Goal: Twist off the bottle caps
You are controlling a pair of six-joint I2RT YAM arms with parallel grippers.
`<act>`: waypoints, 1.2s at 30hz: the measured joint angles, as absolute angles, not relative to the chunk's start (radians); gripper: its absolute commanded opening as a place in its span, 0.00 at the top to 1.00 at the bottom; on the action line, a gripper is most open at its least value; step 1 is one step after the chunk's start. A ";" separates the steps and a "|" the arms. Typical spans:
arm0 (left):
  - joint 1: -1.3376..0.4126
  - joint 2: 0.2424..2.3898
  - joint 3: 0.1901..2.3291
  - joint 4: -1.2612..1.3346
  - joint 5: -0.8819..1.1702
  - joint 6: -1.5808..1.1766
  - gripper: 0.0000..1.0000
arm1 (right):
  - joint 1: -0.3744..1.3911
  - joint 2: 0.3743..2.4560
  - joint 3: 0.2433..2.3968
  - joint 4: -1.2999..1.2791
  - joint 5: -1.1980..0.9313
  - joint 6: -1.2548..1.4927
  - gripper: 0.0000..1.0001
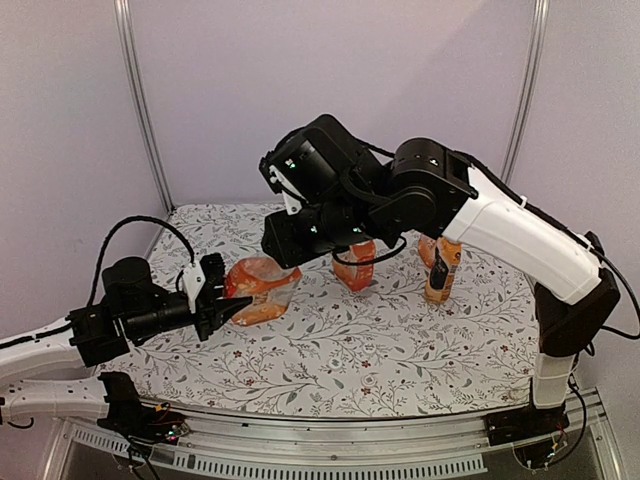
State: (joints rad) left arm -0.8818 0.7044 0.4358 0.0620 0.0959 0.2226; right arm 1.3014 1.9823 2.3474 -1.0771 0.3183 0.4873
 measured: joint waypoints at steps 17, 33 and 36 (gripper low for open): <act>-0.885 0.686 0.430 -0.043 0.248 0.288 0.91 | 1.279 1.976 2.356 -1.236 -0.020 -0.121 1.00; -0.889 0.705 0.431 -0.088 0.331 0.363 0.91 | 1.346 1.938 2.226 -1.258 0.060 -0.770 0.02; -0.889 0.700 0.431 -0.075 0.330 0.353 0.91 | 1.361 1.905 2.124 -1.185 0.107 -0.729 0.01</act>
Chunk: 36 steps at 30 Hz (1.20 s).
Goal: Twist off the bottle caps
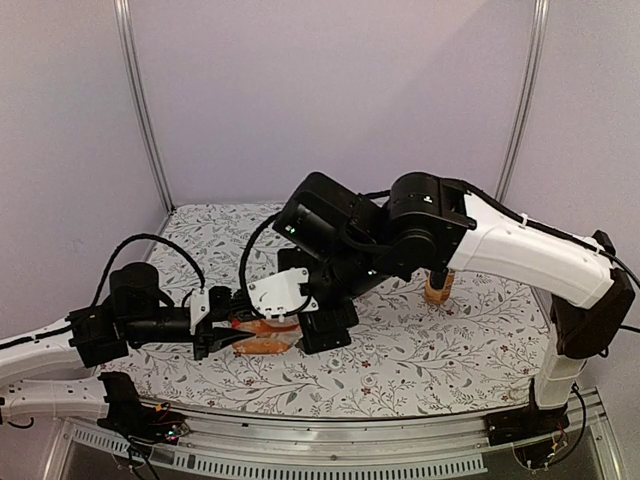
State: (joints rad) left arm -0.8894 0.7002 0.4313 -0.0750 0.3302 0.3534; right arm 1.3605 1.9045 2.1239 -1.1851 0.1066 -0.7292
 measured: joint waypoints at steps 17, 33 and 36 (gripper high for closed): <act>-0.889 0.683 0.431 -0.048 0.324 0.339 0.91 | 1.370 1.717 1.919 -0.773 0.336 0.365 0.11; -0.889 0.675 0.431 -0.042 0.315 0.339 0.91 | 1.428 1.790 1.996 -0.931 0.421 0.611 0.55; -0.889 0.680 0.431 -0.042 0.313 0.339 0.91 | 1.428 1.790 1.996 -0.935 0.420 0.610 0.56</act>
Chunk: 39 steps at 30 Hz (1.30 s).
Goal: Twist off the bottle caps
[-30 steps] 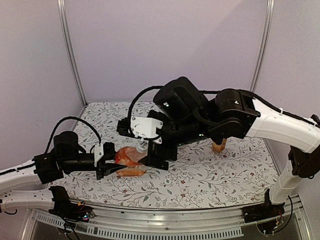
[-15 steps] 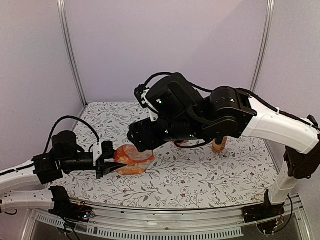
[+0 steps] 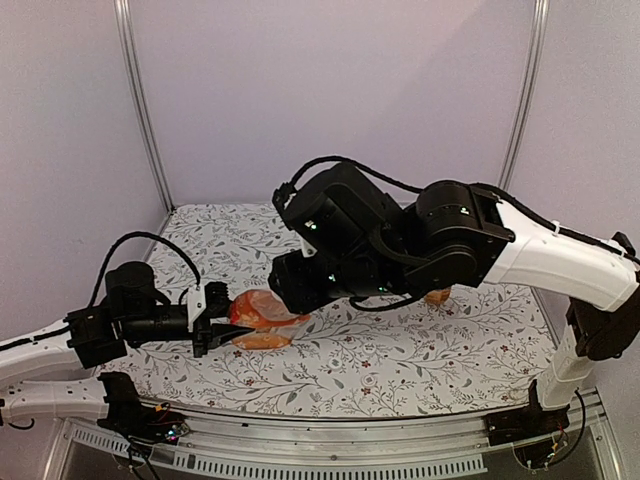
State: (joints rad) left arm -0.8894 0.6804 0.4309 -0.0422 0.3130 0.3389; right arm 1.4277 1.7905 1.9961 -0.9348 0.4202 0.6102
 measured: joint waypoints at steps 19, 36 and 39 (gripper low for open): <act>-0.890 0.694 0.431 -0.050 0.303 0.340 0.91 | 1.427 1.791 2.001 -0.979 0.330 0.465 1.00; -0.899 0.725 0.458 -0.150 0.459 0.472 0.94 | 1.427 1.818 2.075 -1.167 0.108 -0.759 1.00; -0.899 0.732 0.465 -0.152 0.459 0.480 0.94 | 1.428 1.840 2.117 -1.210 0.111 -0.887 1.00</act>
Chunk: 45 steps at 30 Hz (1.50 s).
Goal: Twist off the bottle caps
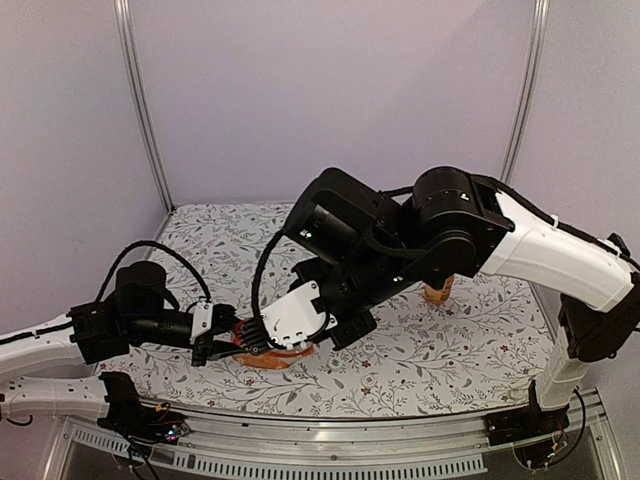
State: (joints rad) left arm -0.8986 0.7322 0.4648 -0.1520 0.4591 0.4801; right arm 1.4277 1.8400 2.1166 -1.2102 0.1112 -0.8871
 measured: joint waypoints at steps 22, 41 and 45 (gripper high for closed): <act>-0.917 0.727 0.484 -0.099 0.482 0.485 0.95 | 1.400 1.710 1.975 -1.069 -0.088 -0.991 1.00; -0.915 0.713 0.452 -0.044 0.275 0.335 0.92 | 1.403 1.704 1.998 -0.921 0.149 -0.323 0.23; -0.915 0.714 0.451 -0.015 0.225 0.308 0.92 | 1.403 1.739 2.084 -0.947 0.203 0.056 0.28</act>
